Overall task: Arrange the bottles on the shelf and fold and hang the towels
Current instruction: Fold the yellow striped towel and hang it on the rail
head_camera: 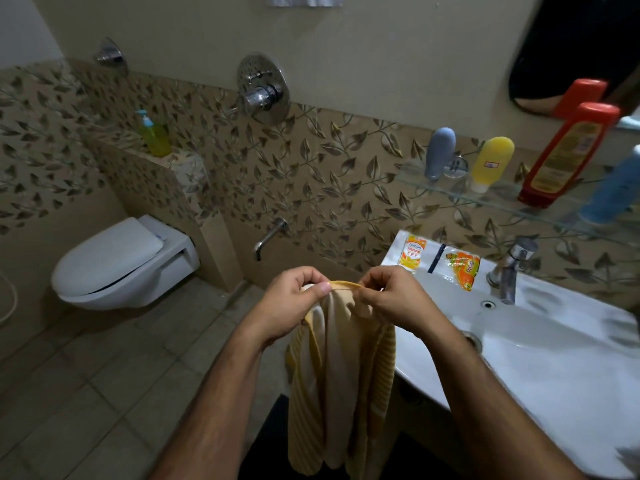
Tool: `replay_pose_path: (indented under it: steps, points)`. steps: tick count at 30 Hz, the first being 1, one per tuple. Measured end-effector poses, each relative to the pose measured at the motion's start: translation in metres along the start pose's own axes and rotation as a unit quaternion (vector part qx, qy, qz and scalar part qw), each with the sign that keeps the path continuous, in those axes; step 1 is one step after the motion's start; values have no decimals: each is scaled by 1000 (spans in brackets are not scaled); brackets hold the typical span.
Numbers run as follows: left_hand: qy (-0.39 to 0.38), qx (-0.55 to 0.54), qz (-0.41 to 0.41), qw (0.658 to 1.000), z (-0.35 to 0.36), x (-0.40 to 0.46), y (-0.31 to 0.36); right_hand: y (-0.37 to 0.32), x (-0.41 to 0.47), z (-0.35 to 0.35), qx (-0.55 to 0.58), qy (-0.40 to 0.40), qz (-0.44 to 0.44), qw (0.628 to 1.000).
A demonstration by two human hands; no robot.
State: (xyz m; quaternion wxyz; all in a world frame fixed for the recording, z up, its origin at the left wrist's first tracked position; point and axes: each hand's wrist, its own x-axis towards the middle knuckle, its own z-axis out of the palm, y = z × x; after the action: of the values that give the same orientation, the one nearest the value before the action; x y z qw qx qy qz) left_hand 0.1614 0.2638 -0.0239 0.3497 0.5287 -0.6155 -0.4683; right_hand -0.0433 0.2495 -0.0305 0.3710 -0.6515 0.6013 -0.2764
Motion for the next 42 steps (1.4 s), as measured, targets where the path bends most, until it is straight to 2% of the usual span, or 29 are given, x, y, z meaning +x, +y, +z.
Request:
replay_pose_path:
  steps: [4,7,9,11,13,15,18,21,25,28,31,33,35,38,42]
  points:
    - [-34,24,7,999,-2,-4,15,4,2,7,-139,78,18,987]
    - [-33,-10,21,999,-8,-7,24,16,9,14,-167,121,53,977]
    - [-20,-19,28,999,-15,-8,28,27,13,15,-129,123,74,981]
    - [3,-16,21,1000,-23,-6,27,31,16,12,-37,102,73,991]
    - [43,-18,-1,999,-33,-4,18,28,15,7,97,54,62,992]
    - [94,7,-25,995,-44,1,5,24,13,1,184,3,44,982]
    - [157,79,-61,982,-51,4,-9,17,11,-4,246,-32,-1,969]
    - [179,82,-87,977,-44,5,-16,2,11,-6,272,-43,-41,960]
    - [148,50,-107,982,-35,2,-26,-13,13,-2,207,-38,-88,974]
    - [59,-41,-68,995,-29,-4,-23,-16,16,3,152,-52,-107,981]
    - [-34,-140,-23,989,-16,-5,-10,-19,16,7,89,-94,-129,983]
    - [-40,-127,-4,991,-8,0,-9,-21,16,8,75,-101,-138,982]
    - [-1,-78,4,997,-2,4,-11,-20,15,9,61,-90,-135,985]
    - [67,-45,-4,997,0,4,-10,-12,17,9,-14,-7,-108,994]
    - [39,-20,34,998,-2,0,6,4,18,11,-127,122,-34,984]
